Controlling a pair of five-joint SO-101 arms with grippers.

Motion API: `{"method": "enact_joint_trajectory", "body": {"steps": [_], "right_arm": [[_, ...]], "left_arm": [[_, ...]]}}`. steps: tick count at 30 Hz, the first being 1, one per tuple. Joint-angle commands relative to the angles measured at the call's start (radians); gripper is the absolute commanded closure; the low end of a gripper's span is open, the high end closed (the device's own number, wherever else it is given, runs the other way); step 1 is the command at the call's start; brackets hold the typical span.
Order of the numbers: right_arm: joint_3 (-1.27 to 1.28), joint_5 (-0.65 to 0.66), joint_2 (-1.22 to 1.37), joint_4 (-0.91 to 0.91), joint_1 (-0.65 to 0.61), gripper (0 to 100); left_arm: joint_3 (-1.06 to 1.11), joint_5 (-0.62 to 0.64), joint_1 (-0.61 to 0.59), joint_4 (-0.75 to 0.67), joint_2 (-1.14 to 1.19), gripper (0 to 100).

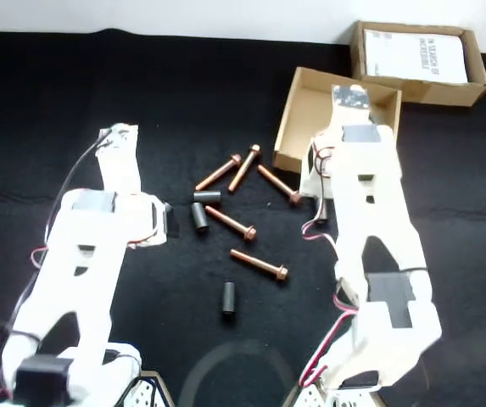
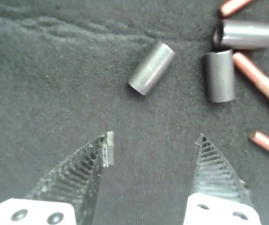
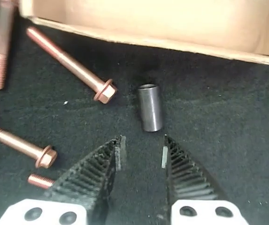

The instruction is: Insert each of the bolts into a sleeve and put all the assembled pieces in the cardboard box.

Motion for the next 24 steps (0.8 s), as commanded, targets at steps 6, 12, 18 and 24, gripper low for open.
{"method": "enact_joint_trajectory", "body": {"steps": [6,12,18,24], "right_arm": [[-0.045,-0.005,0.124,-0.077,-0.008,87.2],[-0.047,-0.002,0.166,-0.125,-0.007,87.2],[-0.047,0.0,0.211,-0.177,-0.005,87.2],[-0.048,0.0,0.271,-0.217,-0.002,87.2]], "left_arm": [[-0.036,0.009,-0.008,-0.14,0.17,72],[-0.039,0.009,-0.008,-0.169,0.209,72],[-0.036,0.008,-0.008,-0.196,0.216,72],[-0.036,0.008,-0.008,-0.196,0.217,72]]}}
